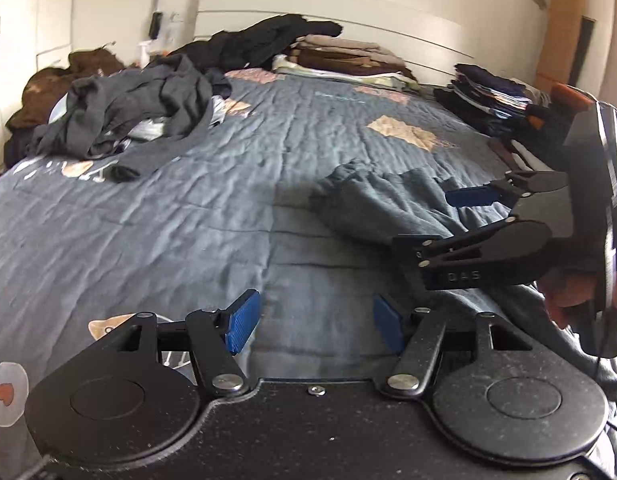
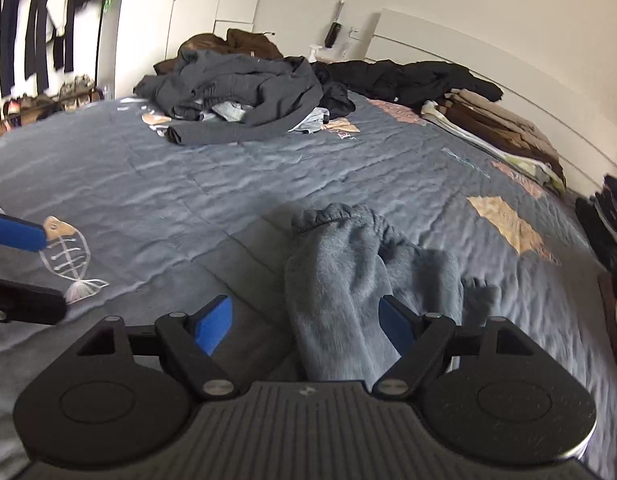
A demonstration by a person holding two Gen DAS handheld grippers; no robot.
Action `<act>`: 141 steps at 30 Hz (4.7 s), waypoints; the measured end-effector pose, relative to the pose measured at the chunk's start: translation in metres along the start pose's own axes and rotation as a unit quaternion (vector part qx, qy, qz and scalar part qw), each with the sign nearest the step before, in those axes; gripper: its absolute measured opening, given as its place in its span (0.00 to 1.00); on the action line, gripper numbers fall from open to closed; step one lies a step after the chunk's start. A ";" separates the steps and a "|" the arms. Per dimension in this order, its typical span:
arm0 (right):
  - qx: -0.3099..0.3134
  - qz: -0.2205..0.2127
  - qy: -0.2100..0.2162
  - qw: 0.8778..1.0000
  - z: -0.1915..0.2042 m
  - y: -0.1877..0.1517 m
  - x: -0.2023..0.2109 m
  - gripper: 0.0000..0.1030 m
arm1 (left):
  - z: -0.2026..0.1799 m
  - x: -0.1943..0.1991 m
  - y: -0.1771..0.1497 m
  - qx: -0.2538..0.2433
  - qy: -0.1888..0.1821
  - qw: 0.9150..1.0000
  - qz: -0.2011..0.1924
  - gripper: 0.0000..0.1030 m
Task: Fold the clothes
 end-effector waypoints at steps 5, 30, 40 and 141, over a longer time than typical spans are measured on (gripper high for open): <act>0.075 0.014 -0.016 0.997 0.012 0.010 -0.038 0.77 | 0.008 -0.001 0.003 0.022 -0.009 1.000 0.004 0.60; -0.219 0.017 0.012 0.975 -0.090 0.028 -0.056 0.12 | 0.018 -0.003 0.008 0.051 -0.029 0.998 0.007 0.61; -0.257 0.052 -0.088 0.961 -0.180 -0.035 -0.052 0.41 | 0.014 -0.006 0.007 0.043 -0.027 0.999 0.010 0.61; -0.277 0.045 -0.025 0.959 -0.128 -0.143 0.124 0.76 | -0.094 -0.010 -0.057 0.008 -0.229 0.967 0.111 0.70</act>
Point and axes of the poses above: each gripper's, at about its wrist camera, not at the fingertips, and x roughly against the way its jaws point, z to its left, y to its top, the point moved 9 cm from there along -x, roughly the way its jaws point
